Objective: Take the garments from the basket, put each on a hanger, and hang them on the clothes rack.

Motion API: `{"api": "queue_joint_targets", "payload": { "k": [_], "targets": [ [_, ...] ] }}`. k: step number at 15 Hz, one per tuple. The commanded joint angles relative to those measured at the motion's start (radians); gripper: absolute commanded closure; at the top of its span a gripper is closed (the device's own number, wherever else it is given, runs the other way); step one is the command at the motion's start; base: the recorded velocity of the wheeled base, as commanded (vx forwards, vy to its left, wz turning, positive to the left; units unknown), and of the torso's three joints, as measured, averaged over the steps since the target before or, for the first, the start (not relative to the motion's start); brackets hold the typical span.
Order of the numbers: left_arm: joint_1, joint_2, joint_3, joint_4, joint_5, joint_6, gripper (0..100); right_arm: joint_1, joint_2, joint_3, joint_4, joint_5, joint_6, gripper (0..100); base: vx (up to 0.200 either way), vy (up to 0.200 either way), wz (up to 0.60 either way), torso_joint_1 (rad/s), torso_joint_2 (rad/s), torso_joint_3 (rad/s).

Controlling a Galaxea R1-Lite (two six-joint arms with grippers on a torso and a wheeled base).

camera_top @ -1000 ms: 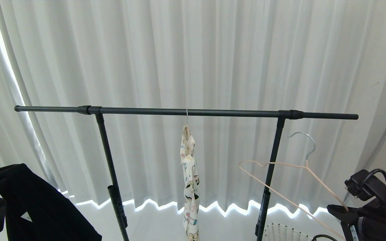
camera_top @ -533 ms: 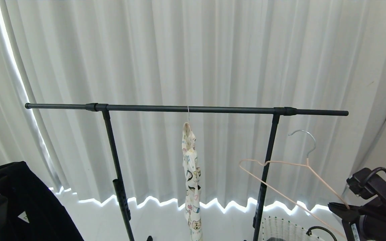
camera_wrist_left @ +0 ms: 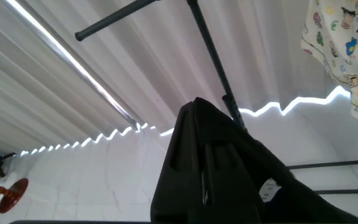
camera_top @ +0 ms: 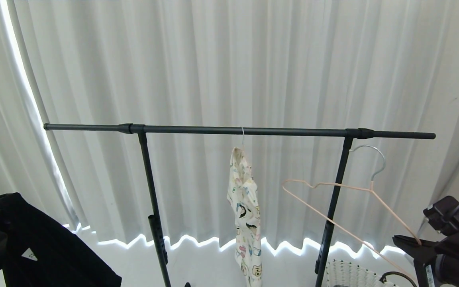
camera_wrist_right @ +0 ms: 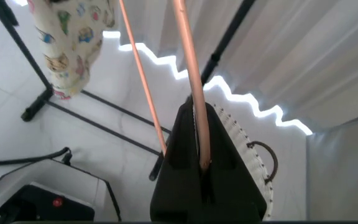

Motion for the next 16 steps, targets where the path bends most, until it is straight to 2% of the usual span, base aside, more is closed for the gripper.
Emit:
{"api": "queue_joint_targets", "payload": {
  "k": [1, 4, 7, 8, 11, 14, 16],
  "targets": [
    [-0.001, 0.0, 0.0, 0.0, 0.0, 0.0, 100, 0.001, -0.048, -0.012, -0.002, 0.003, 0.0, 100, 0.0, 0.2, 0.0, 0.007, 0.0, 0.007],
    [-0.001, 0.001, 0.001, 0.0, 0.0, -0.001, 100, 0.001, -0.104, -0.029, -0.002, 0.02, 0.002, 100, 0.0, 0.2, 0.0, 0.001, 0.0, -0.001],
    [-0.001, -0.002, 0.017, 0.0, -0.003, -0.004, 100, 0.02, -0.124, -0.046, -0.002, 0.084, 0.002, 100, 0.0, 0.2, 0.0, 0.005, 0.0, 0.001],
    [-0.001, -0.002, 0.023, -0.002, -0.003, -0.009, 100, 0.041, -0.122, -0.052, -0.002, 0.094, 0.002, 100, 0.0, 0.0, 0.0, 0.0, 0.0, 0.0],
    [-0.001, -0.002, 0.075, -0.048, -0.005, -0.009, 100, 0.189, -0.087, -0.077, -0.002, 0.095, 0.033, 100, 0.0, 0.0, 0.0, 0.0, 0.0, 0.0],
    [-0.006, 0.046, 0.054, -0.055, -0.006, -0.007, 100, 0.362, -0.028, -0.133, -0.002, 0.087, 0.178, 100, 0.0, 0.0, 0.0, 0.0, 0.0, 0.0],
    [-0.026, 0.127, 0.008, -0.055, -0.006, -0.02, 100, 0.4, 0.007, -0.135, -0.002, 0.087, 0.186, 100, 0.0, 0.0, 0.0, 0.0, 0.0, 0.0]
  ]
}}
